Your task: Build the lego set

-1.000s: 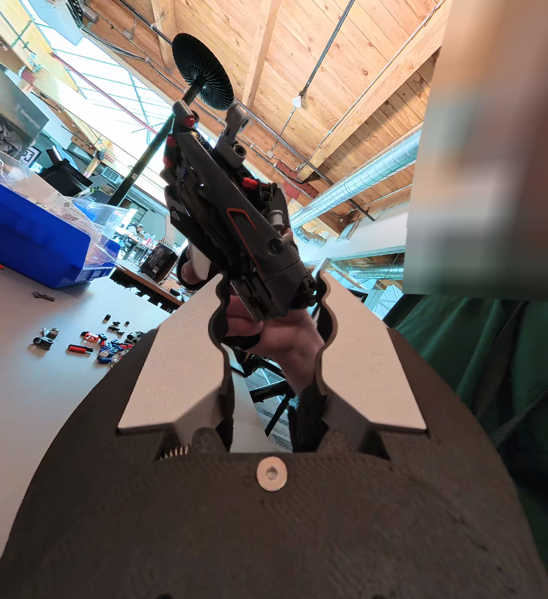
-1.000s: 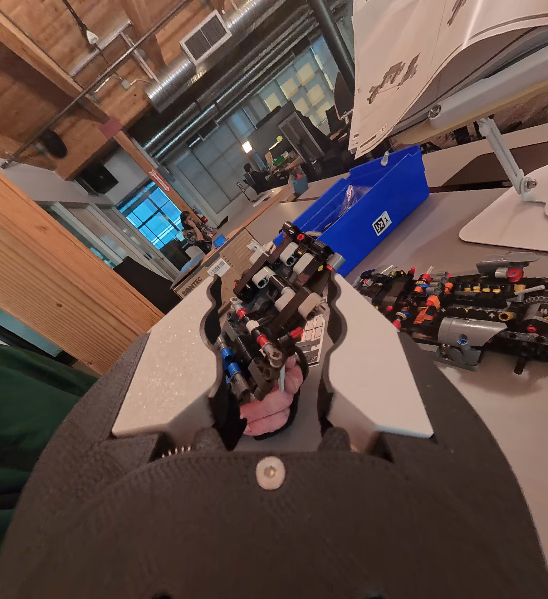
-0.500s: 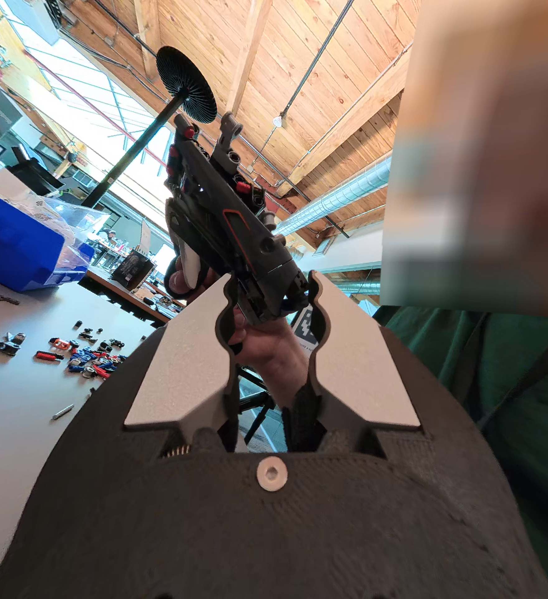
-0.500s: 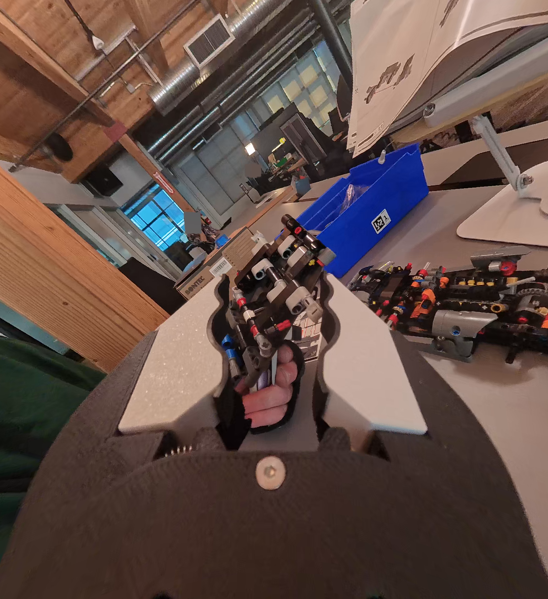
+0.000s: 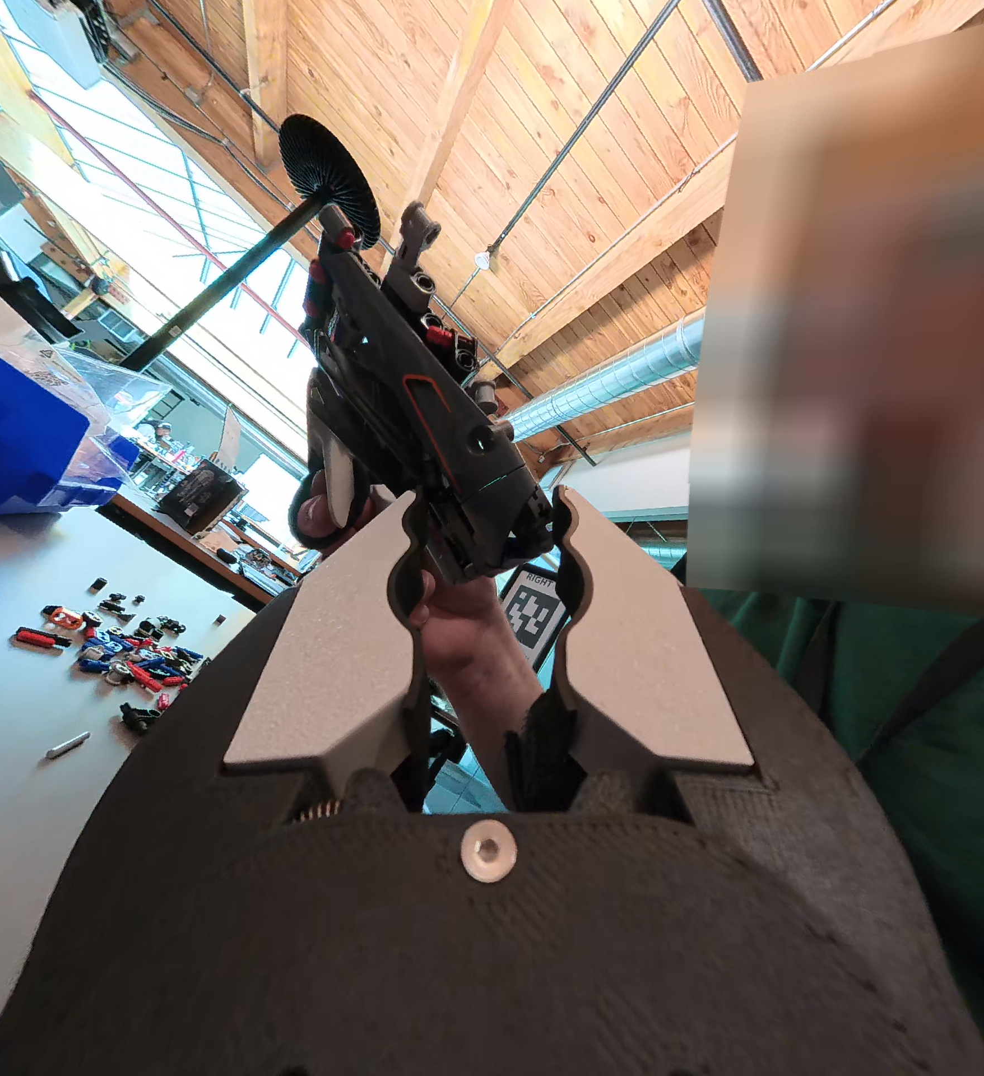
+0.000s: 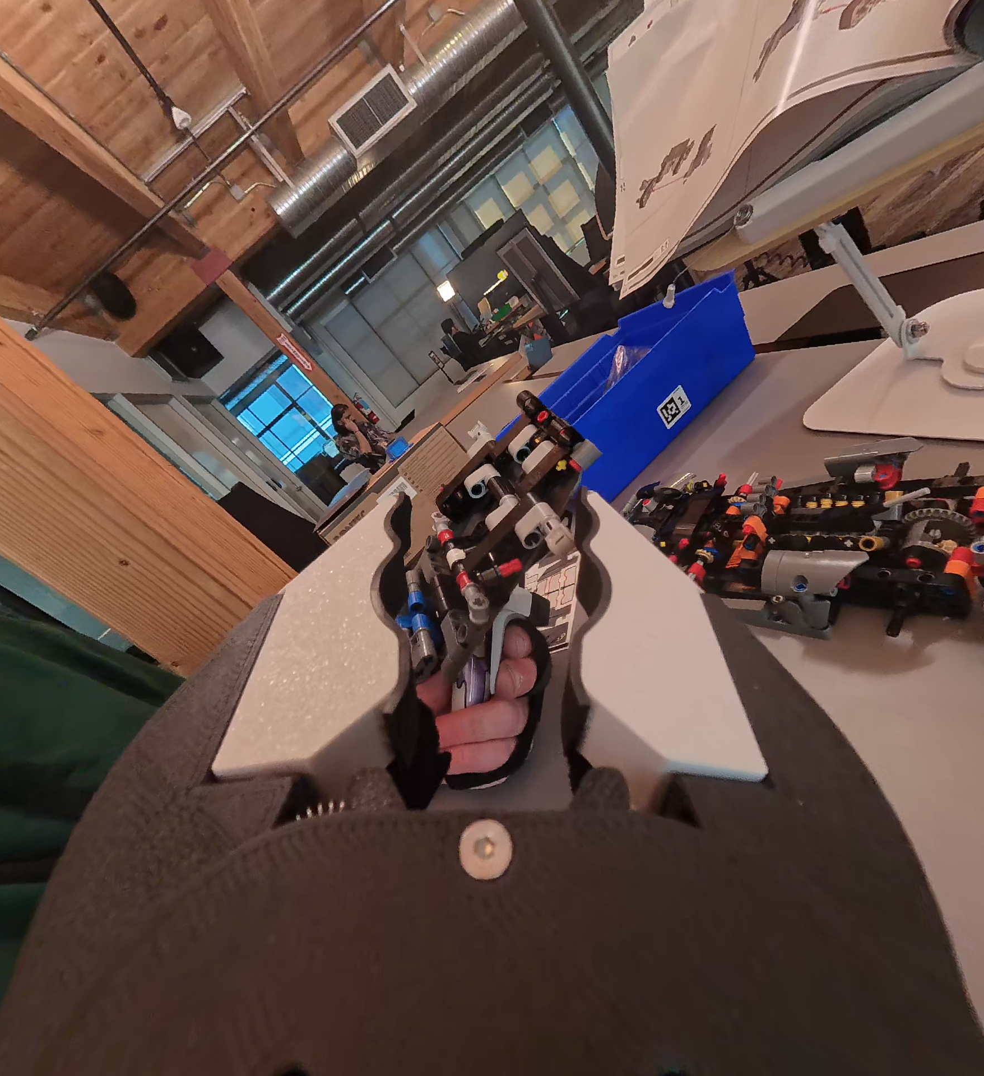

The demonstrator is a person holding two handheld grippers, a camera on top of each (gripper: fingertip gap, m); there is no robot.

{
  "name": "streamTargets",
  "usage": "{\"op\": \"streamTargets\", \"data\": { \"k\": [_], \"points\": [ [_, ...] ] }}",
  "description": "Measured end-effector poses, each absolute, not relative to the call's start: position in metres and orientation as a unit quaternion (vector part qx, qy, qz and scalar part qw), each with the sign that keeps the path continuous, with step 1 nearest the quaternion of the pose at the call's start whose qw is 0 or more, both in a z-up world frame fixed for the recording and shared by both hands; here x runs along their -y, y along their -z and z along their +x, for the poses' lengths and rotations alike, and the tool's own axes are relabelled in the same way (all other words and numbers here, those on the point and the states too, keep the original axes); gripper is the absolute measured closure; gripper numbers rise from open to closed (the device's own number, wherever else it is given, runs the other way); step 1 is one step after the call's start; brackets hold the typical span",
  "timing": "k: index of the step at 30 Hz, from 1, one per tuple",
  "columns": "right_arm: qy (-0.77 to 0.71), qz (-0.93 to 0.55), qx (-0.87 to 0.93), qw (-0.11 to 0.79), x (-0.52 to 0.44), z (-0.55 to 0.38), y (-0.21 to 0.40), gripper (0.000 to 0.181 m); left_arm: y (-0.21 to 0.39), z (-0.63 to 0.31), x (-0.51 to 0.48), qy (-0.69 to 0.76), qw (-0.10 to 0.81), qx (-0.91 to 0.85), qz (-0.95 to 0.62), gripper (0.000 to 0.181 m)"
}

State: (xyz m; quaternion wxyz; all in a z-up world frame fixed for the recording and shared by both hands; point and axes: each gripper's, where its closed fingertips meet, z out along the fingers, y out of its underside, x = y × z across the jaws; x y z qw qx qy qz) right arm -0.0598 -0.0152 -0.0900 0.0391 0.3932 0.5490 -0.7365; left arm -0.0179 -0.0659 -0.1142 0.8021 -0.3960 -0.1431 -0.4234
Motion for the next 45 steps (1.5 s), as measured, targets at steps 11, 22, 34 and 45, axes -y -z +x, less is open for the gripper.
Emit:
{"op": "streamTargets", "data": {
  "k": [11, 22, 34, 45],
  "points": [
    [0.678, 0.438, -0.589, 0.041, 0.008, -0.051, 0.133, 0.116, 0.111, -0.017, 0.068, 0.42, 0.808, 0.134, -0.391, 0.14],
    [0.724, 0.367, -0.557, 0.175, 0.055, -0.024, 0.125, 0.161, 0.114, -0.005, 0.066, 0.401, 0.8, 0.128, -0.427, 0.14],
    [0.701, 0.321, -0.612, 0.173, 0.092, -0.016, 0.134, 0.166, 0.114, -0.005, 0.106, 0.312, 0.797, 0.16, -0.492, 0.13],
    [0.624, 0.283, -0.716, 0.13, 0.109, -0.003, 0.147, 0.166, 0.13, -0.003, 0.111, 0.281, 0.764, 0.162, -0.557, 0.144]
  ]
}}
